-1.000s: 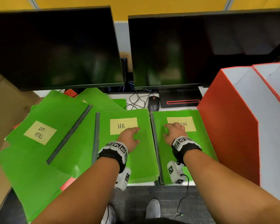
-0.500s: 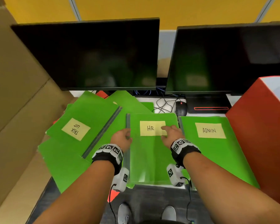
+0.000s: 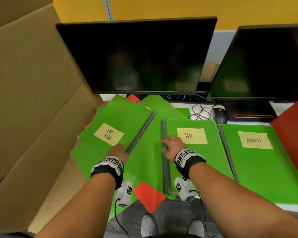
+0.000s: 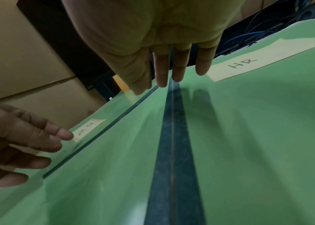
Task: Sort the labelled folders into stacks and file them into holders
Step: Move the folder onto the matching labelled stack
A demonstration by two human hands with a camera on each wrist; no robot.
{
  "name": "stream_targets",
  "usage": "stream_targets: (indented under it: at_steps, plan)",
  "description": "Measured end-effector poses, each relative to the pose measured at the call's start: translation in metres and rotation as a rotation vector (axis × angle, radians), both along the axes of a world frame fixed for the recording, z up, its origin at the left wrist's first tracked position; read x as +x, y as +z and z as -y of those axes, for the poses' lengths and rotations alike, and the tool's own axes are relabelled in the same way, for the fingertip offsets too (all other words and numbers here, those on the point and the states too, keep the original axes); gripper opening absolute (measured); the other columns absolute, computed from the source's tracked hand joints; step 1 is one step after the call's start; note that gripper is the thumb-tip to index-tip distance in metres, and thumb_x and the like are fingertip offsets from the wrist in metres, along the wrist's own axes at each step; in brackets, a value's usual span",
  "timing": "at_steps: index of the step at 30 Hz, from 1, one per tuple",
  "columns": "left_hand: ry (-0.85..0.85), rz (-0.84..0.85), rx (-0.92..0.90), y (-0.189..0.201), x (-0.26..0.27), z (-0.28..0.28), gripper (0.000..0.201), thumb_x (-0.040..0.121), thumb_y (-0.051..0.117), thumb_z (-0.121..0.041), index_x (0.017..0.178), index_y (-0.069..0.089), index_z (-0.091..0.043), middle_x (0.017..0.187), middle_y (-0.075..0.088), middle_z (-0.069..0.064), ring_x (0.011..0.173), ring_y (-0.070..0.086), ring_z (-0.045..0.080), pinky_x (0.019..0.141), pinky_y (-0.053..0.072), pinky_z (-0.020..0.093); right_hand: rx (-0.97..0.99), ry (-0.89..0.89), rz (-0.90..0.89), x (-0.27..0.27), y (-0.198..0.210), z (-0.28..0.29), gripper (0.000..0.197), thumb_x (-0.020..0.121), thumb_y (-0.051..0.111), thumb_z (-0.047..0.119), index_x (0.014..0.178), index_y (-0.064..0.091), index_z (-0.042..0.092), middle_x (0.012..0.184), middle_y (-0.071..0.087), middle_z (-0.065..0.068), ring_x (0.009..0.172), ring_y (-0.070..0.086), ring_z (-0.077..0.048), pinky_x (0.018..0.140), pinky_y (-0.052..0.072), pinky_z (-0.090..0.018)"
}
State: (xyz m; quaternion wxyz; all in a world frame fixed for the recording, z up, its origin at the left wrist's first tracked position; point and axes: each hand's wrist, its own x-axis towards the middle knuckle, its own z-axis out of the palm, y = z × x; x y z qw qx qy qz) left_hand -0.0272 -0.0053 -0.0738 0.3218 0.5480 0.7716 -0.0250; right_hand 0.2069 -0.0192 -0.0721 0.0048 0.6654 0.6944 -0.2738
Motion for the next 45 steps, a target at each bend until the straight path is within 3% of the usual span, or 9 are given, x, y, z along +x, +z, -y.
stream_targets:
  at_steps: [3, 6, 13, 19, 30, 34, 38, 42, 45]
  plan:
    - [0.028, -0.072, -0.089, -0.001, -0.018, -0.001, 0.046, 0.092, 0.056, -0.016, 0.137, 0.048, -0.010, 0.141, 0.050, 0.008, 0.119, 0.055, 0.028, 0.096, 0.047, 0.034, -0.016, 0.020, 0.056, -0.020, -0.006, -0.001, 0.053, 0.090, 0.053, 0.030, 0.142, 0.038, 0.031, 0.146, 0.033, 0.002, 0.133, 0.028, -0.026, 0.107, 0.035, -0.045]
    - [0.093, -0.083, -0.129, -0.004, -0.030, 0.000, 0.044, 0.088, 0.062, -0.019, 0.130, 0.053, -0.007, 0.132, 0.058, 0.008, 0.105, 0.061, 0.026, 0.082, 0.047, 0.027, -0.070, -0.006, 0.082, -0.032, -0.013, 0.000, 0.061, 0.087, 0.059, 0.030, 0.143, 0.035, 0.033, 0.150, 0.022, 0.001, 0.137, 0.021, -0.028, 0.111, 0.030, -0.048]
    - [0.263, 0.147, -0.155, -0.010, -0.036, 0.004, 0.070, 0.071, 0.077, -0.024, 0.133, 0.045, -0.021, 0.116, 0.057, 0.012, 0.084, 0.067, 0.027, 0.078, 0.059, 0.039, -0.104, -0.003, 0.094, -0.030, -0.027, 0.003, 0.064, 0.082, 0.062, 0.012, 0.141, 0.041, 0.026, 0.153, 0.013, 0.002, 0.138, 0.018, -0.028, 0.112, 0.028, -0.032]
    - [0.184, -0.070, -0.212, 0.019, -0.025, 0.002, 0.072, 0.082, 0.070, -0.035, 0.142, 0.033, -0.018, 0.139, 0.039, 0.008, 0.124, 0.046, 0.029, 0.104, 0.040, 0.034, -0.132, -0.001, 0.089, -0.026, -0.024, -0.003, 0.062, 0.085, 0.061, 0.017, 0.143, 0.039, 0.027, 0.153, 0.013, 0.001, 0.138, 0.019, -0.026, 0.113, 0.025, -0.028]
    - [0.223, 0.005, -0.224, 0.014, -0.002, 0.016, 0.074, 0.080, 0.072, -0.033, 0.143, 0.037, -0.017, 0.140, 0.048, 0.005, 0.124, 0.051, 0.028, 0.106, 0.041, 0.038, -0.161, 0.098, 0.020, -0.011, -0.033, 0.005, 0.061, 0.087, 0.061, 0.018, 0.144, 0.038, 0.019, 0.158, -0.002, -0.001, 0.146, 0.011, -0.023, 0.119, 0.016, -0.027]
    - [0.313, 0.023, -0.205, 0.017, -0.003, 0.022, 0.073, 0.074, 0.075, -0.038, 0.136, 0.039, -0.026, 0.127, 0.051, 0.008, 0.108, 0.059, 0.026, 0.098, 0.047, 0.035, -0.166, 0.110, 0.009, -0.008, -0.032, 0.008, 0.062, 0.088, 0.059, 0.020, 0.145, 0.035, 0.018, 0.158, -0.006, 0.000, 0.146, 0.010, -0.021, 0.118, 0.016, -0.024]
    - [0.286, -0.011, -0.036, 0.034, -0.002, 0.022, 0.058, 0.087, 0.063, -0.043, 0.138, 0.044, -0.027, 0.137, 0.050, 0.002, 0.120, 0.049, 0.023, 0.101, 0.037, 0.027, -0.157, 0.078, -0.028, -0.011, -0.018, 0.003, 0.067, 0.089, 0.058, 0.017, 0.148, 0.027, 0.022, 0.158, 0.001, -0.002, 0.145, 0.016, -0.022, 0.118, 0.017, -0.026]
    - [0.349, 0.077, 0.180, 0.057, 0.004, 0.014, 0.037, 0.088, 0.064, -0.014, 0.125, 0.059, -0.008, 0.130, 0.043, 0.012, 0.097, 0.057, 0.023, 0.082, 0.045, 0.020, -0.056, 0.011, -0.147, -0.027, 0.014, -0.009, 0.075, 0.088, 0.060, 0.013, 0.149, 0.020, 0.029, 0.157, 0.008, 0.000, 0.144, 0.020, -0.024, 0.117, 0.022, -0.033]
    - [0.376, 0.121, 0.432, 0.080, 0.002, 0.009, 0.019, 0.087, 0.062, -0.008, 0.104, 0.070, -0.003, 0.120, 0.046, 0.015, 0.108, 0.058, 0.029, 0.100, 0.042, 0.026, 0.077, -0.015, -0.234, -0.042, 0.044, -0.020, 0.076, 0.087, 0.061, 0.012, 0.149, 0.020, 0.032, 0.157, 0.009, 0.003, 0.143, 0.021, -0.022, 0.116, 0.025, -0.034]
